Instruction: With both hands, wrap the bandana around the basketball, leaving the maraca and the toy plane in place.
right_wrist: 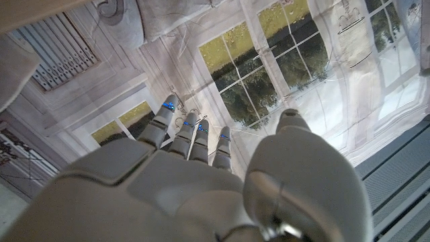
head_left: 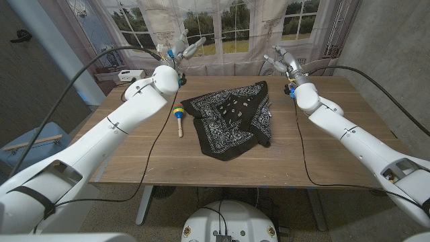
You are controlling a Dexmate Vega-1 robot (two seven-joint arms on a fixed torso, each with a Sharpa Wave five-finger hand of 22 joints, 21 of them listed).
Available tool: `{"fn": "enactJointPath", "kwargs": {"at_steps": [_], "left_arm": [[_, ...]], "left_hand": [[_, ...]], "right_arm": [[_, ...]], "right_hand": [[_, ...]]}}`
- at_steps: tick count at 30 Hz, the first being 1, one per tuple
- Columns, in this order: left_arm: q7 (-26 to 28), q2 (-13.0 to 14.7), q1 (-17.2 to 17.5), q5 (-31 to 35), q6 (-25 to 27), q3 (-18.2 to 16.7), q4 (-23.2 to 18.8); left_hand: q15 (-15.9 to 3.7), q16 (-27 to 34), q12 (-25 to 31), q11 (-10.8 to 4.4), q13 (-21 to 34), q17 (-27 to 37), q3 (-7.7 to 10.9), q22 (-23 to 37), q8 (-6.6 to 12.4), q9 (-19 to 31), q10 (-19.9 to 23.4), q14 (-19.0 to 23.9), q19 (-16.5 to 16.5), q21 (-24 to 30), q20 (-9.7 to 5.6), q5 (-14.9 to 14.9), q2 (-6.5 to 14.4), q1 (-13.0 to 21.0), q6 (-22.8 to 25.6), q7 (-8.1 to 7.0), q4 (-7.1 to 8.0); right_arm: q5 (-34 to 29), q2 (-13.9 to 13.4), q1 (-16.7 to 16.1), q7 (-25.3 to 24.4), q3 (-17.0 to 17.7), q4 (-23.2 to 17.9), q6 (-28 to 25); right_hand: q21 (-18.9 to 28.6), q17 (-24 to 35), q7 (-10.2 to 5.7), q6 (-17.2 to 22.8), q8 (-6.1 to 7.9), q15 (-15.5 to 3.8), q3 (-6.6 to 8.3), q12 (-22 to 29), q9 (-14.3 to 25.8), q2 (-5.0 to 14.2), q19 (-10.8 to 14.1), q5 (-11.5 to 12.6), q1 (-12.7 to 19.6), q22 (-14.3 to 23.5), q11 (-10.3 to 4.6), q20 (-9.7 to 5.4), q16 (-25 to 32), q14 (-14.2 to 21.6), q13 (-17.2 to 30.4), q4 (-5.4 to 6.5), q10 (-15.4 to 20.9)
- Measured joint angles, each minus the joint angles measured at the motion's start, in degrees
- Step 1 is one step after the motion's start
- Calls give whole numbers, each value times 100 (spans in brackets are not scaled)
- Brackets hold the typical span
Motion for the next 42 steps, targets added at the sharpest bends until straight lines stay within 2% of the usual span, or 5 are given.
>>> {"fn": "enactJointPath", "kwargs": {"at_steps": [4, 7, 17, 23, 42], "left_arm": [[-78, -65, 134, -237, -708, -140, 80], [-80, -106, 265, -252, -749, -267, 106], [-601, -129, 759, -1273, -2293, -777, 102], [-894, -112, 1044, -1829, -2987, -1002, 50], [-1149, 65, 1571, -2592, -3731, -1329, -144]], "left_hand": [[31, 69, 154, -19, -27, 0, -131, 3, 48, 0, 170, 165, 184, 121, 29, 37, -57, -220, 181, -66, 40], [18, 71, 179, -20, -28, -27, -146, 3, 52, 0, 288, 227, 249, 138, 62, 58, -87, -251, 249, -61, 43], [90, -28, 85, -72, -27, -26, -288, -15, 4, 0, 172, 112, 112, 88, 72, 83, -213, -437, 277, -88, 42], [90, -28, 85, -72, -27, -26, -336, -15, 4, 0, 172, 112, 113, 88, 72, 83, -236, -460, 309, -59, 43], [121, -62, 7, 1, -26, -25, -399, -14, -38, 1, 100, 81, 113, 88, 72, 150, -198, -543, 262, -57, 58]], "right_arm": [[-290, -308, -393, 61, 17, -608, -31], [-457, -386, -476, 177, 15, -774, -125], [-924, -636, -750, 649, -121, -1373, -413], [-1077, -721, -851, 931, -200, -1596, -500], [-1851, -856, -844, 1933, -606, -2224, -1172]], "right_hand": [[-79, -3, -116, -72, -55, 86, -121, -65, 0, -70, -96, 22, -192, 0, -66, 96, -56, -168, 12, 72, -158], [-140, -27, -155, -112, -99, 126, -177, -143, 0, -102, -176, 44, -269, 0, -87, 112, -113, -307, 16, 81, -297], [-205, -54, -162, -168, -189, 217, -244, -188, -1, -143, -291, 69, -355, 1, -77, 104, -155, -480, 9, 101, -408], [-401, -96, -248, -188, -189, 265, -286, -244, 27, -120, -619, 106, -377, -22, -107, 121, -176, -654, 9, 95, -568], [-508, -187, -456, -893, -433, 421, -490, -328, 26, -264, -777, 283, -339, -21, -45, 119, -197, -1054, 10, 13, -1054]]}}
